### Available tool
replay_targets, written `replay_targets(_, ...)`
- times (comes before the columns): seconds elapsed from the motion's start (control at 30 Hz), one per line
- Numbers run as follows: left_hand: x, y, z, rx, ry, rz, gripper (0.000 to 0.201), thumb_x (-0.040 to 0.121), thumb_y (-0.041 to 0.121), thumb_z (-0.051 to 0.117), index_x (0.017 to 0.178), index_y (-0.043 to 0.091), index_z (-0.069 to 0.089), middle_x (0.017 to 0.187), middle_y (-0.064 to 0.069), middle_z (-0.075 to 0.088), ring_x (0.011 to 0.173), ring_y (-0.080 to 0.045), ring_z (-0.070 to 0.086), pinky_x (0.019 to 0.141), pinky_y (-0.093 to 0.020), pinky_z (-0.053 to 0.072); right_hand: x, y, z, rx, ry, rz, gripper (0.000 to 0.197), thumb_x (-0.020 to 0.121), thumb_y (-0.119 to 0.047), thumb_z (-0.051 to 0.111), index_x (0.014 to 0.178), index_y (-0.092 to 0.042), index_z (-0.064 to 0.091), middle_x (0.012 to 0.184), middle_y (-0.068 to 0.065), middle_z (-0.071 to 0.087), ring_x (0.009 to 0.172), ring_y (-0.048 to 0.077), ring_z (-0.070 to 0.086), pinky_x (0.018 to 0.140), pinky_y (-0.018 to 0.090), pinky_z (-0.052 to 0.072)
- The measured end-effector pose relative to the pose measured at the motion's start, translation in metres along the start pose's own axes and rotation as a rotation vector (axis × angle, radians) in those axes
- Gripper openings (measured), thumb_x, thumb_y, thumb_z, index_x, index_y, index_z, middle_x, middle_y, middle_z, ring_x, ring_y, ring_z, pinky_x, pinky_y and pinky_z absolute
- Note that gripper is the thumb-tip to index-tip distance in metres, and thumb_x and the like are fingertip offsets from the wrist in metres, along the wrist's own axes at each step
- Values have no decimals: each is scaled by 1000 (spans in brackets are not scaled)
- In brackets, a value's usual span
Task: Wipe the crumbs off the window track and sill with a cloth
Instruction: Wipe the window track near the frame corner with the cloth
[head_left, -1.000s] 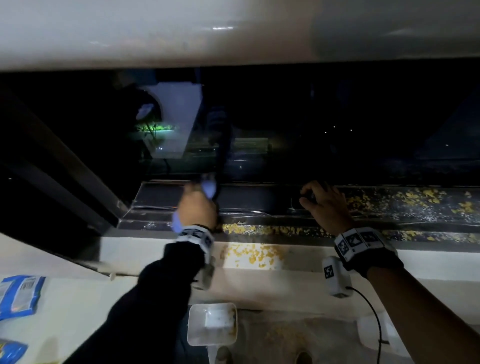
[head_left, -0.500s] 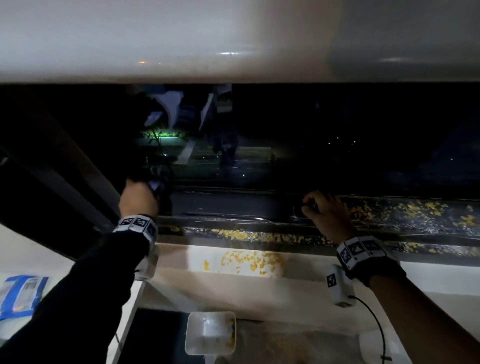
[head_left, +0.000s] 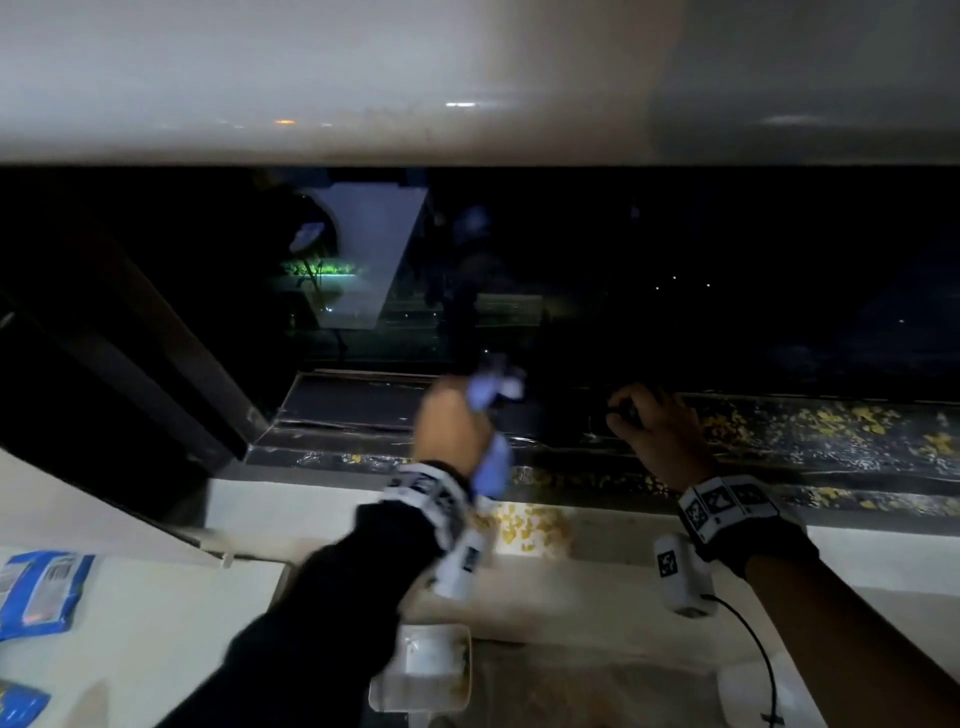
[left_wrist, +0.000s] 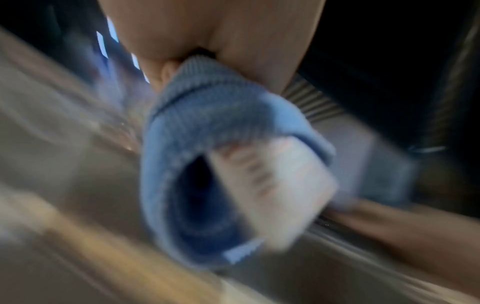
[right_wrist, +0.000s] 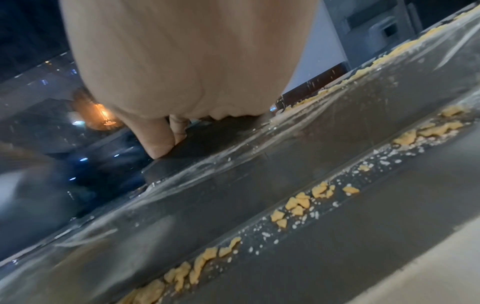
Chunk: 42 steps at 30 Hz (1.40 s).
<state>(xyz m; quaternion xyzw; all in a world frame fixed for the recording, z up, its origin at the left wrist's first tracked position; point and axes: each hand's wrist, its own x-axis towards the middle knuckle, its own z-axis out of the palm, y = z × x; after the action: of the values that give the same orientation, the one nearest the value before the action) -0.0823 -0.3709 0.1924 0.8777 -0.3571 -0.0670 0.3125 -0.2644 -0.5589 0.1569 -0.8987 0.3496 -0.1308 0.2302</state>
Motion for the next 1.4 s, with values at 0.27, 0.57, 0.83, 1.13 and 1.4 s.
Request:
replay_targets(0.27, 24, -113, -72, 352, 179, -324, 28, 80, 3, 58, 108, 6, 63, 107, -27, 52, 92, -48, 59, 80, -52, 50, 1, -2, 2, -32, 30, 2, 37, 78, -47, 45, 103, -24, 58, 110, 3, 59, 105, 31, 50, 86, 39, 32)
replay_targets(0.57, -14, 44, 65, 13, -95, 33, 31, 87, 13, 50, 118, 17, 56, 112, -11, 63, 96, -35, 62, 71, -32, 44, 3, -2, -2, -33, -31, 19, 45, 76, -45, 44, 114, -23, 55, 121, 8, 55, 112, 34, 46, 91, 42, 31)
replay_targets(0.83, 22, -44, -53, 104, 244, -106, 18, 80, 5, 55, 90, -2, 68, 89, -31, 64, 80, -43, 63, 69, -41, 48, 2, 3, 1, 8, -21, 8, 36, 77, -54, 39, 101, -31, 54, 108, 1, 57, 104, 28, 48, 88, 40, 32)
replay_targets(1.13, 7, -34, 13, 98, 159, -296, 36, 76, 8, 59, 112, 8, 56, 107, -16, 61, 95, -38, 62, 77, -39, 48, 0, -3, 3, 14, 7, 19, 33, 78, -46, 45, 103, -27, 56, 112, 1, 59, 106, 28, 48, 91, 40, 30)
replay_targets(1.4, -9, 27, 27, 84, -63, 125, 25, 85, 24, 60, 109, 22, 63, 91, -17, 64, 82, -35, 63, 63, -33, 41, 2, 0, -2, -7, -39, 12, 42, 78, -48, 43, 111, -25, 55, 118, 5, 56, 111, 31, 46, 92, 42, 30)
